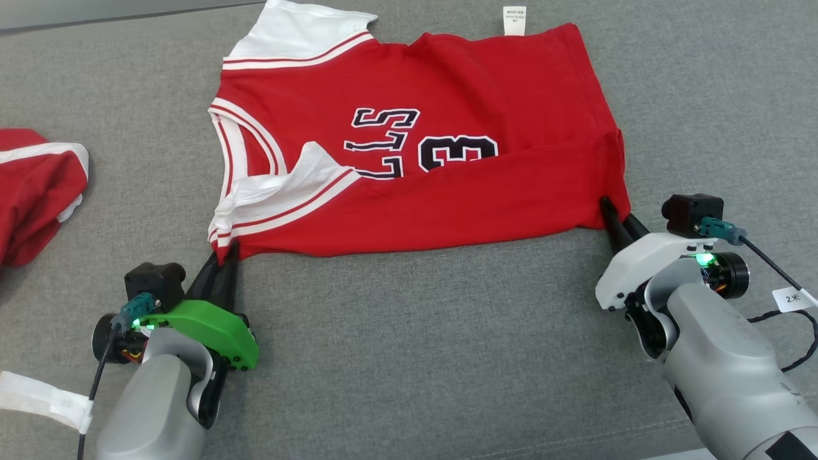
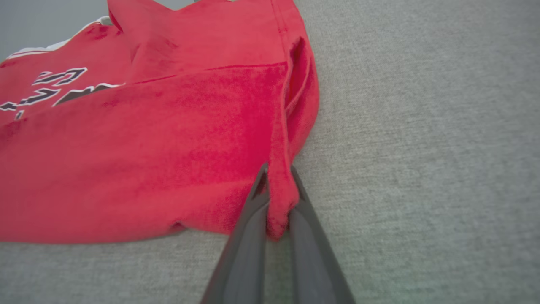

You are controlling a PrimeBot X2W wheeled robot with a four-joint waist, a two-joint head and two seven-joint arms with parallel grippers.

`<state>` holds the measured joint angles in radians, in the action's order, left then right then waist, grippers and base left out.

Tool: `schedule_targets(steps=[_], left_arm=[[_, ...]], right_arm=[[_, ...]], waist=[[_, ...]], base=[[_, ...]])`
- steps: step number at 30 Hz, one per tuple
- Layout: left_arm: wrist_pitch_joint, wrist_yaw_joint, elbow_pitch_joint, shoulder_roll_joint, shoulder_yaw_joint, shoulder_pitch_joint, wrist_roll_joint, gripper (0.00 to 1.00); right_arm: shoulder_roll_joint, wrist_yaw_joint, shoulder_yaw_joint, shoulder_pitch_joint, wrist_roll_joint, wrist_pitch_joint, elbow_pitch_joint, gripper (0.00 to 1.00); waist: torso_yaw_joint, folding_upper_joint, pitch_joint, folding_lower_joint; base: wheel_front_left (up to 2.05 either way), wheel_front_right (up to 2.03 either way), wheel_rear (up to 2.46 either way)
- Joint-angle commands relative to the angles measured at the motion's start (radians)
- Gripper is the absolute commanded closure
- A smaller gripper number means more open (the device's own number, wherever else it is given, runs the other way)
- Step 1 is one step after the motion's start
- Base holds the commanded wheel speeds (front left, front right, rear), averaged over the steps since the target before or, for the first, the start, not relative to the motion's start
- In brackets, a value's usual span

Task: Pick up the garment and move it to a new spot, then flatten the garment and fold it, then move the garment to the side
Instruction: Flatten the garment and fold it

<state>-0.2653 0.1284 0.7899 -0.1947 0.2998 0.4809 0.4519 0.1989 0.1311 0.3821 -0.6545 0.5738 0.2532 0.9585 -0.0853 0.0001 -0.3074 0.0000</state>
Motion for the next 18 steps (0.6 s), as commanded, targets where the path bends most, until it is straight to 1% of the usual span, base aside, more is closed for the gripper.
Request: schedule_targets(steps=[1, 3, 6, 12, 18], left_arm=[[0.005, -0.002, 0.015, -0.009, -0.004, -0.001, 0.019, 1.0], [0.003, -0.001, 0.005, -0.006, -0.008, -0.013, 0.029, 1.0], [0.002, 0.0, -0.049, -0.008, -0.021, -0.048, 0.04, 1.0], [0.001, -0.001, -0.177, -0.002, -0.067, -0.179, 0.037, 1.0], [0.001, -0.03, -0.295, 0.017, -0.109, -0.334, 0.02, 1.0]], right_arm=[[0.006, -0.001, 0.006, 0.015, 0.015, 0.001, 0.007, 1.0], [0.012, -0.001, 0.01, 0.026, 0.024, 0.006, -0.002, 1.0], [0.025, -0.001, 0.01, 0.051, 0.043, 0.012, -0.024, 1.0], [0.054, -0.001, -0.015, 0.14, 0.071, 0.013, -0.111, 1.0], [0.067, -0.001, -0.035, 0.254, 0.067, 0.013, -0.209, 1.0]], waist=[[0.0, -0.0001, 0.009, 0.0], [-0.001, -0.0001, 0.023, 0.0], [-0.002, -0.0001, 0.05, 0.0], [0.003, -0.0001, 0.1, 0.0], [0.006, -0.0001, 0.138, 0.0]], base=[[0.0, 0.0, 0.0], [0.0, 0.0, 0.0], [0.0, 0.0, 0.0], [0.0, 0.0, 0.0], [0.0, 0.0, 0.0]])
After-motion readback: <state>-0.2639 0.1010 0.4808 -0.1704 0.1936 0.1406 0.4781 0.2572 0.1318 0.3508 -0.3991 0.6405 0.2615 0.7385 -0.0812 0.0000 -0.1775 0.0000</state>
